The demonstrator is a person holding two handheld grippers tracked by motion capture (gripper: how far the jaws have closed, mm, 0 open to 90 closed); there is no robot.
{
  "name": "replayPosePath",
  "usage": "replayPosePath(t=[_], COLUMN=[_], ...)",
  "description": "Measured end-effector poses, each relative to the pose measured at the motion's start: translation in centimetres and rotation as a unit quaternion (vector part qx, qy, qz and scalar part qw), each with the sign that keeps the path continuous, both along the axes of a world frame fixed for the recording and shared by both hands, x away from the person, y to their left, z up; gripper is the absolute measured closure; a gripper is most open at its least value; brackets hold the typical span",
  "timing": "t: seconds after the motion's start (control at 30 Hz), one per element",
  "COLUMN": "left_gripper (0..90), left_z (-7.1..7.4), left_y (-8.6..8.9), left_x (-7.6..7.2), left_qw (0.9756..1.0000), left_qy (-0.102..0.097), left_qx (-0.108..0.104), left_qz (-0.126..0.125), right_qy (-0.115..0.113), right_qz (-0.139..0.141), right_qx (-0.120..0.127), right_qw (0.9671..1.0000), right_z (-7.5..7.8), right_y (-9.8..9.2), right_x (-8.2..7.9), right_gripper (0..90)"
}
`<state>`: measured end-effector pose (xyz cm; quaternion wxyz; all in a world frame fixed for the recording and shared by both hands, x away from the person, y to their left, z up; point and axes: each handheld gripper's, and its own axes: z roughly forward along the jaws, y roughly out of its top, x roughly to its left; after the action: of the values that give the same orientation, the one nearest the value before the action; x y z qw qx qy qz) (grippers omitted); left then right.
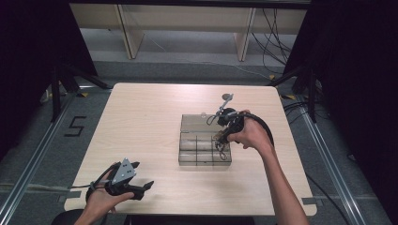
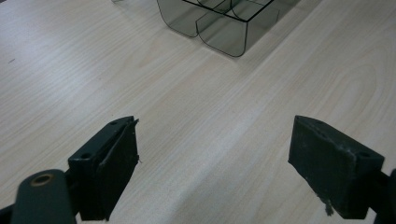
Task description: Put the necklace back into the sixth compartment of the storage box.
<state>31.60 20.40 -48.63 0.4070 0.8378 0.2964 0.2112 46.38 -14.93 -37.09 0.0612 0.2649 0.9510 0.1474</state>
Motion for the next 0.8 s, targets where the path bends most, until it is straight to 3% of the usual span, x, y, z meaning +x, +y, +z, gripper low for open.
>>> replayPosePath(t=[0.3, 0.33, 0.4, 0.8], left_gripper=[15.1, 15.1, 15.1, 15.1], left_z=[0.0, 0.0, 0.1, 0.0], left_y=[0.0, 0.0, 0.1, 0.0], left_x=[0.0, 0.0, 0.0, 0.0], left_qw=[1.0, 1.0, 0.9999, 1.0], left_qy=[0.001, 0.001, -0.002, 0.005], left_qx=[0.007, 0.007, 0.01, 0.004], left_qz=[0.003, 0.003, -0.002, 0.002], right_qy=[0.022, 0.029, 0.028, 0.051], right_qz=[0.004, -0.007, 0.006, -0.001], right_qx=[-0.012, -0.018, -0.016, -0.021], right_qw=[0.9997, 0.9994, 0.9995, 0.9985], right_z=[-1.8, -1.9, -2.3, -4.1], right_y=[0.0, 0.1, 0.0, 0.1], right_x=[0.2, 0.1, 0.3, 0.5], right_gripper=[61.5, 61.5, 61.5, 61.5])
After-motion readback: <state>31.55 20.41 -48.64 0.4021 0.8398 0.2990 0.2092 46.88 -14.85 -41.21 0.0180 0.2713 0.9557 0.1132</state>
